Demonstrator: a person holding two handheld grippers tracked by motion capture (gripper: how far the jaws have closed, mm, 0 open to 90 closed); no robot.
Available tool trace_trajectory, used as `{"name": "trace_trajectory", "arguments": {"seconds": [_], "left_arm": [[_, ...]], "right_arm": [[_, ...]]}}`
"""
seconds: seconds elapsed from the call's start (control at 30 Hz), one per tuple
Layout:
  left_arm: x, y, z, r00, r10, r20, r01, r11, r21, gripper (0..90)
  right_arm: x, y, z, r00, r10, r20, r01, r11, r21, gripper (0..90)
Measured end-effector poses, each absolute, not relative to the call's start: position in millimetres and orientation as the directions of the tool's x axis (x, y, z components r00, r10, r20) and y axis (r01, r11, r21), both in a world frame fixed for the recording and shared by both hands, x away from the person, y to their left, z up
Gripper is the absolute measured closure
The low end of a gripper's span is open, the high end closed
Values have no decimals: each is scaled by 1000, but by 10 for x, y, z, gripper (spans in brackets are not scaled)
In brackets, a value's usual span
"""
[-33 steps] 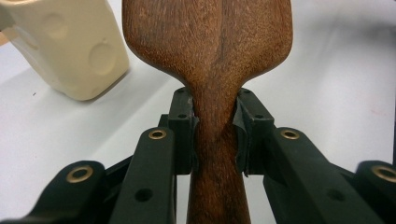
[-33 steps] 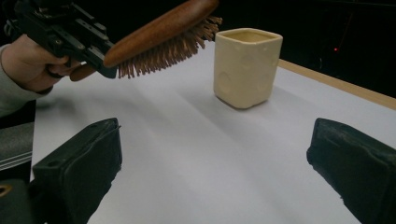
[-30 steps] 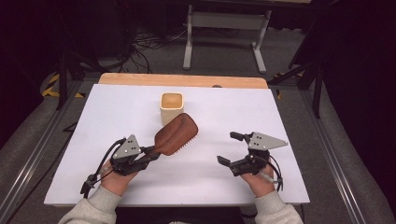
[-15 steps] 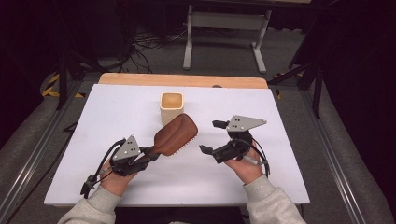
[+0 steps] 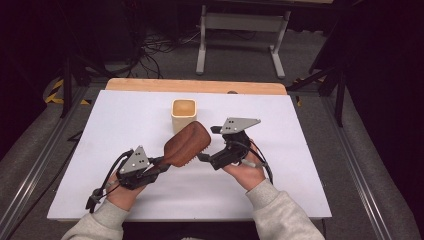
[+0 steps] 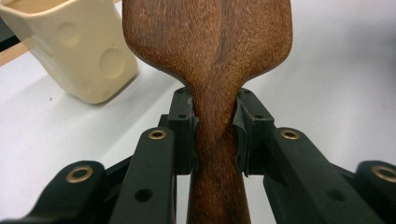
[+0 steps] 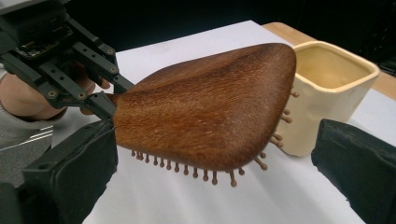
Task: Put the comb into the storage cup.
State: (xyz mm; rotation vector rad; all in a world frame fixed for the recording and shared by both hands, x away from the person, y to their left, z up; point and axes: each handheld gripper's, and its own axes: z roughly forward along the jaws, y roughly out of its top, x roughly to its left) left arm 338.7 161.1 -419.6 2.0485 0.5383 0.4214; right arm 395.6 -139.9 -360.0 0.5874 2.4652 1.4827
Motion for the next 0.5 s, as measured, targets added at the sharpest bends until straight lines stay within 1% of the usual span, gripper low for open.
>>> {"name": "trace_trajectory", "arguments": {"seconds": [0.3,0.5], "left_arm": [[3370,1596,-4202,844,529,85,200,-458,866,721],[3360,1580,-4209,844,528,90,195,-460,866,721]], "right_arm": [[4070,-1268,-3675,-899,429,88,286,424,859,6],[4111,-1204,-3704,-902,416,116,306,425,852,9]]}}
